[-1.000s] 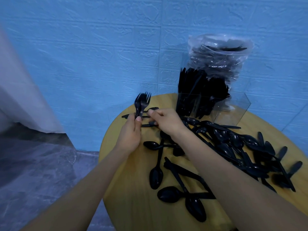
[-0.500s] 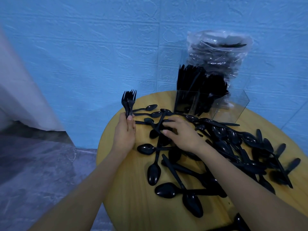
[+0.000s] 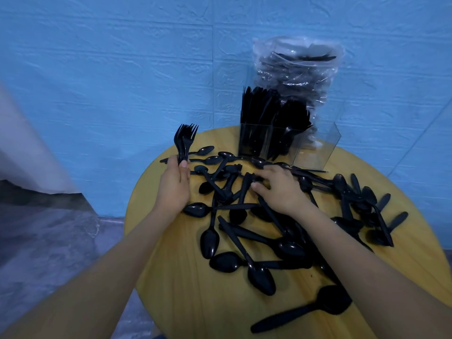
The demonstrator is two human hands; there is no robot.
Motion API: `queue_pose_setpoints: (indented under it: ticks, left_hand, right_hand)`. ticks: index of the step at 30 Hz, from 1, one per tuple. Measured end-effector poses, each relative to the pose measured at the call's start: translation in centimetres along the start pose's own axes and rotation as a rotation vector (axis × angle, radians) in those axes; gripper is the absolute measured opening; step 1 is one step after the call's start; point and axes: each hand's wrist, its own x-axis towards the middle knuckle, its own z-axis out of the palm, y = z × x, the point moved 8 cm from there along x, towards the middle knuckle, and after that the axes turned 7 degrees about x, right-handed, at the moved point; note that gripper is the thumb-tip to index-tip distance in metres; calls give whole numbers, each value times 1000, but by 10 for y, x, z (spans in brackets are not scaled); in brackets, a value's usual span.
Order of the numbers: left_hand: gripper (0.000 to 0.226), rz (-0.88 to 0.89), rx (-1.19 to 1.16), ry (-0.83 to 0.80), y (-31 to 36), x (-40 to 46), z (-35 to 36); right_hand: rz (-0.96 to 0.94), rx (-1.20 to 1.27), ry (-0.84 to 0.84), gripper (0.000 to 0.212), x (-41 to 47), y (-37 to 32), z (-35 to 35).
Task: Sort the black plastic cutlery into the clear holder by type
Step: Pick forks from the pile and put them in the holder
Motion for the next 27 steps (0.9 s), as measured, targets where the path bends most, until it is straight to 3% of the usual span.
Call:
queue_pose_setpoints:
  ticks: [8, 11, 16, 19, 22, 27]
  left_hand:
    - [32, 50, 14, -26, 35, 4, 12]
    - [31, 45, 30, -31, 36, -1, 12]
    - [31, 12, 27, -31, 30, -7, 4]
    - [29, 12, 24, -35, 27, -7, 2]
    - [27, 24, 41, -45, 31, -9, 3]
    - [25, 61, 18, -61, 49, -14, 14]
  right_hand:
    - [-90, 52, 127, 31, -10, 7, -24]
    - [-211, 24, 96, 31, -5, -20, -10]
    - [-305, -148, -38, 52, 11, -58, 20]
    - [-296, -168, -81, 38, 15, -63, 29]
    - [-332, -100, -14, 16, 9, -67, 22]
    - [-229, -18, 180, 15, -8, -30, -20]
